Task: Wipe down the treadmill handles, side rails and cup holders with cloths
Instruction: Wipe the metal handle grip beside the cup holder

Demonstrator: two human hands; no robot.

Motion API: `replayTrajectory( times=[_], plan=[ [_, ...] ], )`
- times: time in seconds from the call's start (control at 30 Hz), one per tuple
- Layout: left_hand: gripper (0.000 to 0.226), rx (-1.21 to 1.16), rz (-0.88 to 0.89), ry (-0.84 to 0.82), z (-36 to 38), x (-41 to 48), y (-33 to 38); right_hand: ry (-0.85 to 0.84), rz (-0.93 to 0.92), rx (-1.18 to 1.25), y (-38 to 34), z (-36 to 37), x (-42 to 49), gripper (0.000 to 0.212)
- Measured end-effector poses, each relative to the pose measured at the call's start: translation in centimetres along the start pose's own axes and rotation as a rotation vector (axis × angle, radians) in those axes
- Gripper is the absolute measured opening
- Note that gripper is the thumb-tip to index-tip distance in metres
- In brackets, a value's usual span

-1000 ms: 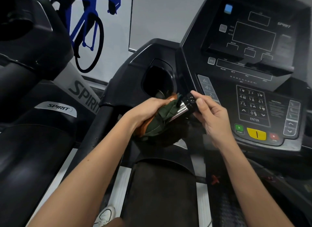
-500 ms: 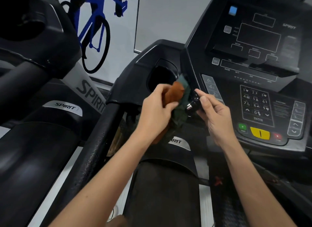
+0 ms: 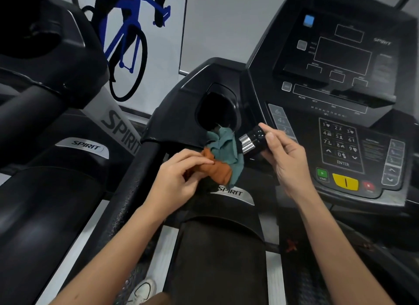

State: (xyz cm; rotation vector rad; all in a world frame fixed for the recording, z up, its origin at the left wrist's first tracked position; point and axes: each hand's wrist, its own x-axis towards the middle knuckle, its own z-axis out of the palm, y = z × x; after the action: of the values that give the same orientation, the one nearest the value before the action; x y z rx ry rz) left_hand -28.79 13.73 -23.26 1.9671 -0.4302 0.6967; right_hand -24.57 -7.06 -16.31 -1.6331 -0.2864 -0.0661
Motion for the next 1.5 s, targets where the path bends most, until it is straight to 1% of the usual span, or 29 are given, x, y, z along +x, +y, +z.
replayTrajectory(
  times=[0.03, 0.1, 0.13, 0.2, 0.23, 0.27, 0.33, 0.4, 0.43, 0.5, 0.57, 0.63, 0.73, 0.8, 0.83, 0.9, 0.97, 1.07, 1.13, 1.2, 1.27, 1.37, 1.43, 1.5],
  plan=[
    [0.026, 0.022, 0.005, 0.001, 0.3, 0.4, 0.5, -0.003, 0.0, -0.008, 0.0, 0.0, 0.0, 0.041],
    [0.039, 0.141, 0.059, -0.034, 1.4, 1.5, 1.7, -0.006, -0.005, -0.022, 0.1, -0.1, 0.0, 0.044],
    [0.045, 0.218, 0.1, -0.063, 2.0, 2.1, 2.3, -0.007, -0.014, -0.024, 0.2, -0.2, 0.1, 0.039],
    [0.053, 0.333, 0.154, -0.104, 2.9, 3.3, 3.5, 0.014, -0.01, -0.019, 0.1, -0.1, 0.1, 0.017],
    [0.055, 0.351, 0.164, -0.108, 3.0, 3.6, 3.8, 0.021, -0.007, -0.016, 0.1, -0.1, 0.1, 0.013],
    [0.055, 0.345, 0.167, -0.104, 3.0, 3.8, 3.8, 0.027, -0.004, -0.012, 0.2, -0.1, 0.1, 0.017],
    [0.045, 0.277, 0.166, -0.087, 2.6, 3.5, 3.4, 0.019, -0.024, -0.015, 0.4, -0.2, 0.2, 0.014],
    [0.032, 0.183, 0.136, -0.063, 1.9, 2.5, 2.5, 0.02, -0.022, -0.023, 0.5, -0.1, 0.2, 0.028],
    [0.029, 0.145, 0.104, -0.061, 1.3, 1.9, 2.0, 0.019, -0.011, -0.018, 0.5, -0.1, 0.1, 0.034],
    [0.027, 0.097, 0.031, -0.053, 0.1, 0.6, 0.9, 0.013, -0.008, -0.006, 0.6, -0.2, 0.2, 0.044],
    [0.025, 0.055, -0.046, -0.035, -0.7, -0.5, 0.2, 0.001, -0.017, 0.006, 0.7, -0.3, 0.1, 0.049],
    [0.027, 0.059, -0.082, -0.034, -0.5, -0.5, 0.5, -0.003, -0.023, 0.011, 0.7, -0.2, 0.1, 0.049],
    [0.044, 0.195, -0.018, -0.054, 1.9, 1.3, 2.5, 0.008, -0.03, 0.021, 0.7, 0.0, 0.2, 0.048],
    [0.053, 0.235, 0.003, -0.058, 3.3, 2.8, 4.1, 0.013, -0.041, 0.035, 0.6, 0.0, 0.2, 0.042],
    [0.053, 0.24, 0.009, -0.054, 3.7, 3.4, 4.5, 0.012, -0.045, 0.042, 0.7, -0.1, 0.3, 0.037],
    [0.048, 0.22, 0.014, -0.041, 3.9, 3.9, 4.6, 0.004, -0.054, 0.045, 0.6, -0.1, 0.2, 0.035],
    [0.039, 0.154, -0.001, -0.03, 3.2, 3.5, 3.8, 0.009, -0.047, 0.039, 0.7, -0.1, 0.2, 0.044],
    [0.025, 0.043, -0.075, -0.032, 1.4, 1.9, 1.7, 0.018, -0.015, 0.022, 0.7, 0.0, 0.1, 0.048],
    [0.023, 0.019, -0.124, -0.039, 0.1, 0.6, 0.2, 0.014, -0.02, 0.026, 0.8, 0.0, 0.1, 0.048],
    [0.03, 0.029, -0.147, -0.047, -0.8, -0.4, -0.4, 0.011, -0.025, 0.027, 0.8, 0.0, 0.1, 0.048],
    [0.037, 0.035, -0.132, -0.048, -0.8, -0.4, -0.2, 0.01, -0.028, 0.023, 0.8, 0.0, 0.1, 0.047],
    [0.039, 0.024, -0.083, -0.066, 0.3, 1.1, 1.3, 0.014, -0.036, 0.007, 0.8, 0.0, 0.2, 0.047],
    [0.044, 0.078, -0.029, -0.103, 1.6, 2.3, 2.6, 0.018, -0.05, 0.0, 0.8, 0.0, 0.2, 0.047],
    [0.055, 0.154, -0.01, -0.148, 2.9, 3.0, 3.8, 0.022, -0.064, 0.001, 0.7, 0.0, 0.2, 0.046]
  ],
)
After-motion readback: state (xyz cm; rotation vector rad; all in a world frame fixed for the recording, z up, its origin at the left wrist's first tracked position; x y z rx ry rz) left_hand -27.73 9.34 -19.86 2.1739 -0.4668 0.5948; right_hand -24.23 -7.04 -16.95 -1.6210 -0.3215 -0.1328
